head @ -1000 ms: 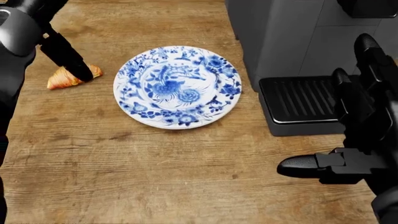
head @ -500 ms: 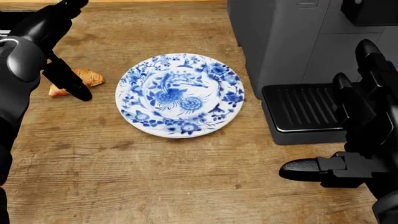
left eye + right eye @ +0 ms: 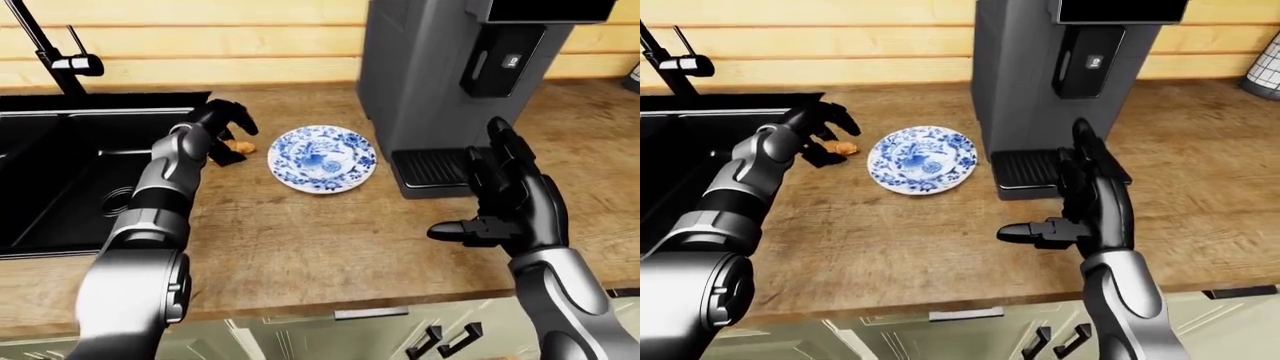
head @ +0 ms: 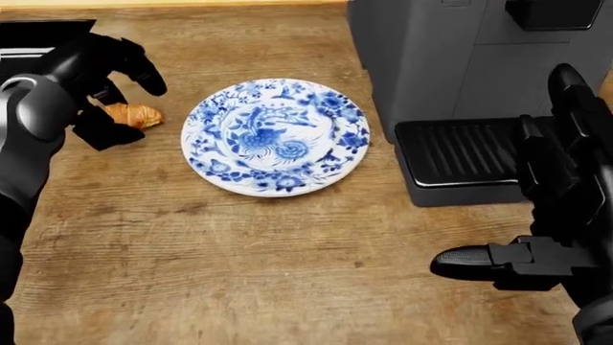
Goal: Place the pastries on the plates.
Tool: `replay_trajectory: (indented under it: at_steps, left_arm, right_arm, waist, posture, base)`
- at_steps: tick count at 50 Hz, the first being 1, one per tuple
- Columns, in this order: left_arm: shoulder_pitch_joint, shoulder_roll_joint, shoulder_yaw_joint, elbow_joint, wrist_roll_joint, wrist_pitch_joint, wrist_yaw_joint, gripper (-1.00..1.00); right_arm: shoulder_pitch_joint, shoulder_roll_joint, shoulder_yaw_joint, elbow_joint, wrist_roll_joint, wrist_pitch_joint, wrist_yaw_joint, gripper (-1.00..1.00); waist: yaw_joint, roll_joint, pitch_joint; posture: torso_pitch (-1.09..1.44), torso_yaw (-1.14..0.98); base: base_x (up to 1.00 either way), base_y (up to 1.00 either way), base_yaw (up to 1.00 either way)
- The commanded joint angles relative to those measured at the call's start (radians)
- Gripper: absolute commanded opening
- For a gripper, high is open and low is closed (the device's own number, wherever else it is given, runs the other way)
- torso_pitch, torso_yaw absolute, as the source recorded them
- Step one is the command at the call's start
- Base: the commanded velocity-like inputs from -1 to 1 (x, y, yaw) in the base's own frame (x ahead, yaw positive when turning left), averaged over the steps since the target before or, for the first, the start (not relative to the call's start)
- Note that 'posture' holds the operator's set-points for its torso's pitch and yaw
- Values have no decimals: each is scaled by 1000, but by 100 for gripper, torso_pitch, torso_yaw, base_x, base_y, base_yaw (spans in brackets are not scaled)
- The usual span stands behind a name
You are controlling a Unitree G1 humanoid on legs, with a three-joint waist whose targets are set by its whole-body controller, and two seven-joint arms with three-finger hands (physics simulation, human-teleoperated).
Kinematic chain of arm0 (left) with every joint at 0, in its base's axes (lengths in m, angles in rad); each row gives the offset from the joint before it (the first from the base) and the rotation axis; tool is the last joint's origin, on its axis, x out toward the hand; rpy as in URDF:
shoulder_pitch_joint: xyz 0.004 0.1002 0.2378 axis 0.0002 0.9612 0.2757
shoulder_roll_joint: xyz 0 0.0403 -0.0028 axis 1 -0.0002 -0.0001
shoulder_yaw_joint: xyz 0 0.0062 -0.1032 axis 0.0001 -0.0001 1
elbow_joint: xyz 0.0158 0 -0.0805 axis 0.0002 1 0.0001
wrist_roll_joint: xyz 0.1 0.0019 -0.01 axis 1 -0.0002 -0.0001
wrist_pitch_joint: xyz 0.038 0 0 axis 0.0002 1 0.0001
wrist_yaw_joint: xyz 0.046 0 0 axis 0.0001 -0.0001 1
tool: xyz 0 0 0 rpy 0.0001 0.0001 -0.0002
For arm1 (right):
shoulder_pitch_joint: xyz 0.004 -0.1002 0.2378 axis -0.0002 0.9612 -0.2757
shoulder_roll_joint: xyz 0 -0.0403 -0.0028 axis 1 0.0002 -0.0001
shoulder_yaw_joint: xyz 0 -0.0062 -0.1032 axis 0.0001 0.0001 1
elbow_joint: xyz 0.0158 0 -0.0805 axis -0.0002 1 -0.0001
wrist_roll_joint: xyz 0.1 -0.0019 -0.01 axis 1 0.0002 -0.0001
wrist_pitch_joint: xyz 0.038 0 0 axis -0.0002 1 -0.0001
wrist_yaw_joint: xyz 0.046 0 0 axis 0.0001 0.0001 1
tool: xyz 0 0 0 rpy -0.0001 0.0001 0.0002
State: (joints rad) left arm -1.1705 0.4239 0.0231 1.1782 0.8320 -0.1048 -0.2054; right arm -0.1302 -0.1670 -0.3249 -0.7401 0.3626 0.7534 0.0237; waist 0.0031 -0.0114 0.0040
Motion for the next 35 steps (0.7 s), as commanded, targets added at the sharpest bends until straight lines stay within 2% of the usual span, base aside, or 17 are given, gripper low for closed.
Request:
replay_trajectory:
  at_steps: [1,4,7,13,25,30,35]
  left_arm:
    - [-20,10,-1,-6,13,14,-20,-18]
    - [-23,13,1,-17,13,19,-31,-25]
    - [-29,16,4,-37,12,20,-45,-47]
    - [-67,21,13,-91,3,19,-68,-66]
    - [-131,24,28,-213,-21,56,-151,-69]
    - [-128,-6,29,-357,-37,96,-244,-70]
    - [-123,-32,26,-445,-46,123,-300,-71]
  right_arm:
    - [-18,-8,-6,-24,0,-34,3,100]
    - [-17,-7,-6,-28,1,-31,1,100]
    - [-16,-7,-8,-34,3,-26,0,100]
    - [-17,-10,-16,-44,10,-16,-3,100]
    - [-24,-22,-41,-75,37,18,-15,100]
    - [-25,-27,-49,-81,45,22,-18,100]
    - [-21,-26,-51,-84,50,22,-21,100]
  waist:
    - [2,-3,-14]
    - [2,-5,-13]
    - [2,-6,-13]
    - [3,-9,-14]
    - [4,-17,-14]
    - [4,-17,-13]
    - [4,-17,-10]
  posture:
    - [0,0]
    - [0,0]
    - [0,0]
    - [0,0]
    - [0,0]
    - [0,0]
    - [0,0]
  base:
    - [0,0,0]
    - [0,0,0]
    - [0,0,0]
    - [0,0,0]
    - [0,0,0]
    - [0,0,0]
    - [0,0,0]
